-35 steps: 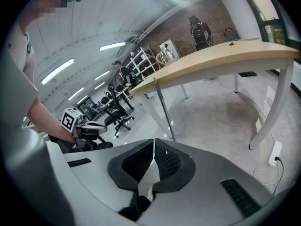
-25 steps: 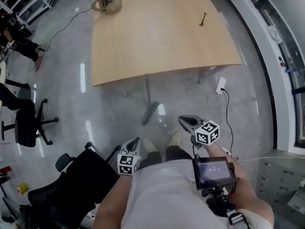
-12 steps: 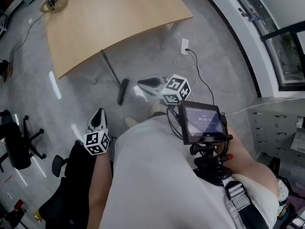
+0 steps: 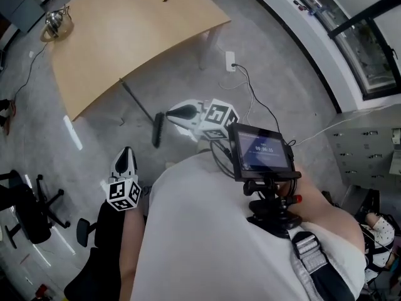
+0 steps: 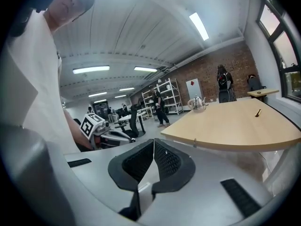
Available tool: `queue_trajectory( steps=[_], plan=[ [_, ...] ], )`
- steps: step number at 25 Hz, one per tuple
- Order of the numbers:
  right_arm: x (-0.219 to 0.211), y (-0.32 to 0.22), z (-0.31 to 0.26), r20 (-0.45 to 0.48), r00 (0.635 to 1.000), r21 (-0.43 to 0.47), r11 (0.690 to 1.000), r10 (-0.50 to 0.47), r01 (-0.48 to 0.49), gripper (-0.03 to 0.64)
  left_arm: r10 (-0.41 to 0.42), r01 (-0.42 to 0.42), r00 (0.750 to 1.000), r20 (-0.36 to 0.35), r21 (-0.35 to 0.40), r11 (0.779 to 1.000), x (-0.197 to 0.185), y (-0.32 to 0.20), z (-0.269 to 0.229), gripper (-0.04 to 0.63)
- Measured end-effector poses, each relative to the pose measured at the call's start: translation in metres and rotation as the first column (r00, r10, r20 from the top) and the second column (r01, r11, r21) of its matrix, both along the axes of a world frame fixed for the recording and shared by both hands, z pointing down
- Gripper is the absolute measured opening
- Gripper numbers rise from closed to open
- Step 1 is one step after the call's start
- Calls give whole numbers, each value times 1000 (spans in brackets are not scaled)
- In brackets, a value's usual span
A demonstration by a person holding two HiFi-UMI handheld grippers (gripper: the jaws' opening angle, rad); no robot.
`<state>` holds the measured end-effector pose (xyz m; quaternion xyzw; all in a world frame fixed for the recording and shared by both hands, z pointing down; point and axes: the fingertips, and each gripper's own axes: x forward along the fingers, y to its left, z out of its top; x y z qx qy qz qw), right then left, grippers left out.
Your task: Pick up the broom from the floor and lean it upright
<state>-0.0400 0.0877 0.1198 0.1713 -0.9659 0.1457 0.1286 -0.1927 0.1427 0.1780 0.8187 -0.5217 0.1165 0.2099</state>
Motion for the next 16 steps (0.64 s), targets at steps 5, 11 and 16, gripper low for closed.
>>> queue_trajectory(
  steps=[5, 11, 16],
  plan=[
    [3, 6, -4, 6, 1000, 3, 1000, -5, 5, 20, 18, -18, 1000, 6, 10, 1000, 9, 4, -6, 17],
    [20, 17, -4, -4, 1000, 2, 1000, 16, -16, 20, 50, -50, 999, 3, 10, 999, 27, 12, -6, 17],
    [16, 16, 3, -15, 999, 4, 999, 46, -46, 19, 62, -62, 998, 8, 24, 998, 19, 14, -5, 17]
  ],
)
